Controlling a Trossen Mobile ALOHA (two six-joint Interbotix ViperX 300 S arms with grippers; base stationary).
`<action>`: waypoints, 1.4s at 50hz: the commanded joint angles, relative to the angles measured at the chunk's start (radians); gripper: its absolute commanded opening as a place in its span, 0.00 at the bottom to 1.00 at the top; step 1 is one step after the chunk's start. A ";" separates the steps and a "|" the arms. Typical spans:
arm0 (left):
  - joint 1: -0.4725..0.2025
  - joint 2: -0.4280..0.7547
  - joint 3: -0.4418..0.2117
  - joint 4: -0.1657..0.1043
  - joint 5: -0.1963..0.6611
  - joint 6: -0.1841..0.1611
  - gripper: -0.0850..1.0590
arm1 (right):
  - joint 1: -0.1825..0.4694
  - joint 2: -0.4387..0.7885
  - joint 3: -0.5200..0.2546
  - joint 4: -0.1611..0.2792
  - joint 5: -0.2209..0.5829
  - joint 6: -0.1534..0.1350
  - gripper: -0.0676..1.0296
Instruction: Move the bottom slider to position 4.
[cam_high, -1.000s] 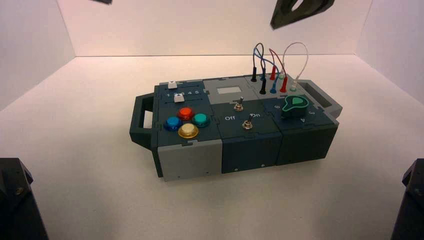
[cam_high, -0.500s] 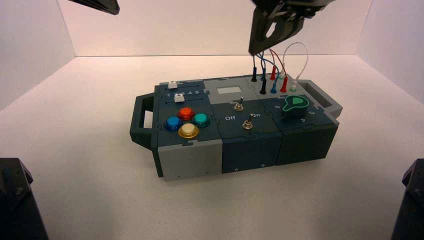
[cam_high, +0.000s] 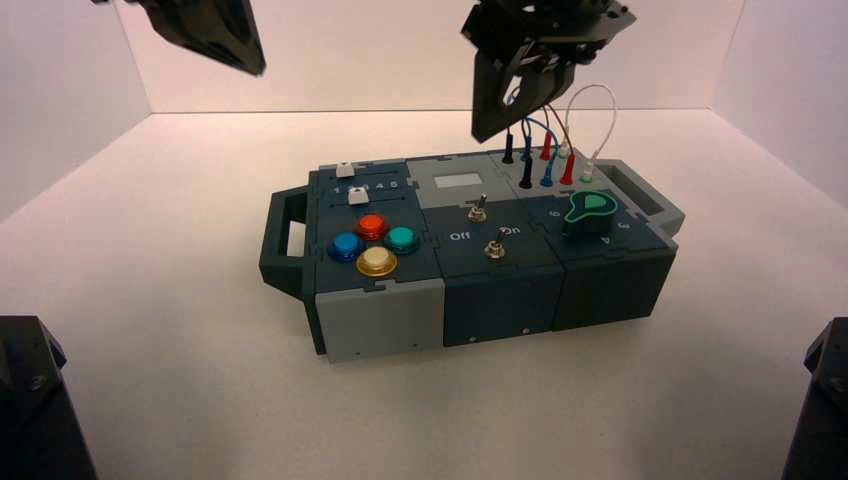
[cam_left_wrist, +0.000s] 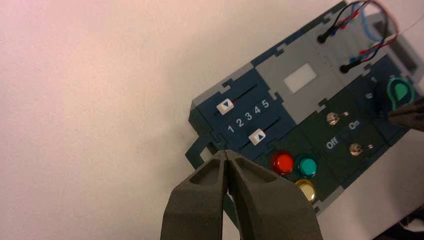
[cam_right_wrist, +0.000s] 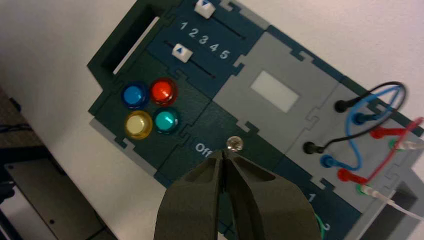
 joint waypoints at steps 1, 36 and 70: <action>-0.028 0.029 -0.025 -0.002 -0.038 0.006 0.05 | 0.020 0.005 -0.023 0.005 -0.014 -0.005 0.04; -0.095 0.213 -0.006 -0.067 -0.153 -0.008 0.05 | 0.060 0.040 -0.026 0.011 -0.084 0.008 0.04; -0.107 0.336 0.008 -0.175 -0.209 -0.115 0.05 | 0.060 0.031 -0.026 0.011 -0.084 0.012 0.04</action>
